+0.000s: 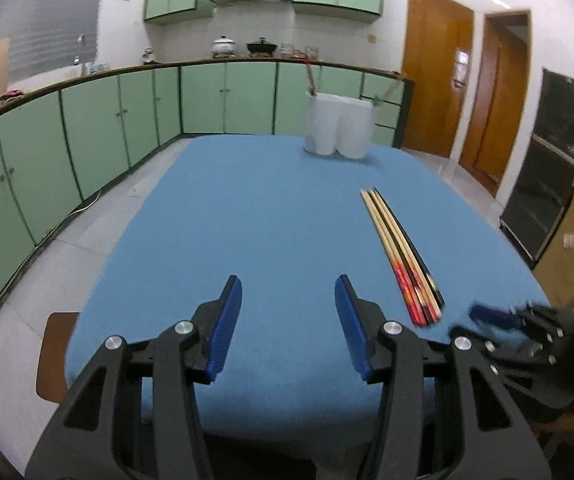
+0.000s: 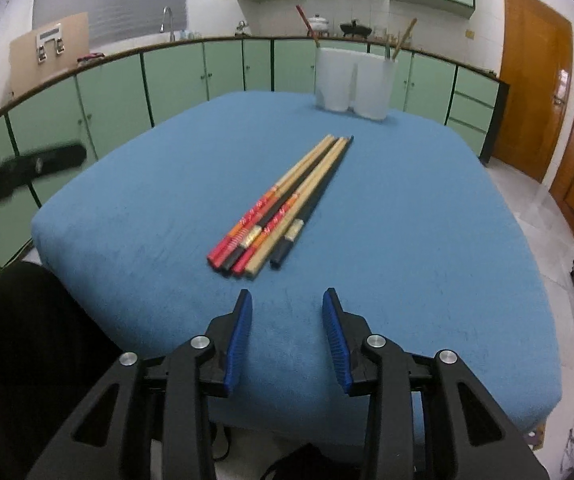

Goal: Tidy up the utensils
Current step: 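Open both tools and move them back over the remaining chopsticks, then grasp the black chopstick with the right tool while the left grasps a red-patterned chopstick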

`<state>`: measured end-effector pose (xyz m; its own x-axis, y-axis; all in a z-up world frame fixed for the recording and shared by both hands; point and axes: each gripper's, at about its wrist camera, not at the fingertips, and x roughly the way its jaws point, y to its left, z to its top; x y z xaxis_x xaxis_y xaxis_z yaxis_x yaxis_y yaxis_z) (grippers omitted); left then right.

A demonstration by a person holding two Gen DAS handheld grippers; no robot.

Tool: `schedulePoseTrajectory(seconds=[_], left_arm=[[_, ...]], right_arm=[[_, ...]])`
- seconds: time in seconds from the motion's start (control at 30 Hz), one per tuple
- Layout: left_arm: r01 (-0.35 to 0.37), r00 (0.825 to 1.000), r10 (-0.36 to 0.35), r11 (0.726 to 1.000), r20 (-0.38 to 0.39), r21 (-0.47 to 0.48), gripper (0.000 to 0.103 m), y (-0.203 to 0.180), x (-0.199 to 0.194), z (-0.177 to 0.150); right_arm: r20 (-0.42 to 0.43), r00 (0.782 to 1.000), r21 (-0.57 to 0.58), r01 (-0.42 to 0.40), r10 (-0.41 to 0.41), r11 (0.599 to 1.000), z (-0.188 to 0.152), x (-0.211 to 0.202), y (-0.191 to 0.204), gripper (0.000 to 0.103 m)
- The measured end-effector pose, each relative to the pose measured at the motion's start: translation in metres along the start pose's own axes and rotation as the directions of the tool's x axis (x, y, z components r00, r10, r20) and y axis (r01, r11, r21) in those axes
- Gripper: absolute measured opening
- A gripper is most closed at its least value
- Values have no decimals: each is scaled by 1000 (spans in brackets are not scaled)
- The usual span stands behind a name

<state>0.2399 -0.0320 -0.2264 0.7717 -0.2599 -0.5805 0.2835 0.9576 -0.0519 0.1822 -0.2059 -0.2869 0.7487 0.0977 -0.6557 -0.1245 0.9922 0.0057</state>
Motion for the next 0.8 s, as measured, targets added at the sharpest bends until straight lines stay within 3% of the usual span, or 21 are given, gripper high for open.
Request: schedulePoseTrajectory(seconds=[0.37,0.43,0.57,0.8], left_arm=[[34,999,-33,999,-21,22,47,-17,17,-11],[46,999,-45,998,-29,36,47,-24,21,-14],[82,996,-78,993,-49,80,47,-44,28,-22],[126,989,-112,980,-98,153,47,-73,43,-35]], right_arm=[[16,1000,64,9,-10,998,19,18,-17,38],[15,1000,75,14,-15,997,21,18,-22,31],[11,1000,86,26,-27,996,20,18,-34,9],[5,999,143,50,-51,988,16,15,-68,6]])
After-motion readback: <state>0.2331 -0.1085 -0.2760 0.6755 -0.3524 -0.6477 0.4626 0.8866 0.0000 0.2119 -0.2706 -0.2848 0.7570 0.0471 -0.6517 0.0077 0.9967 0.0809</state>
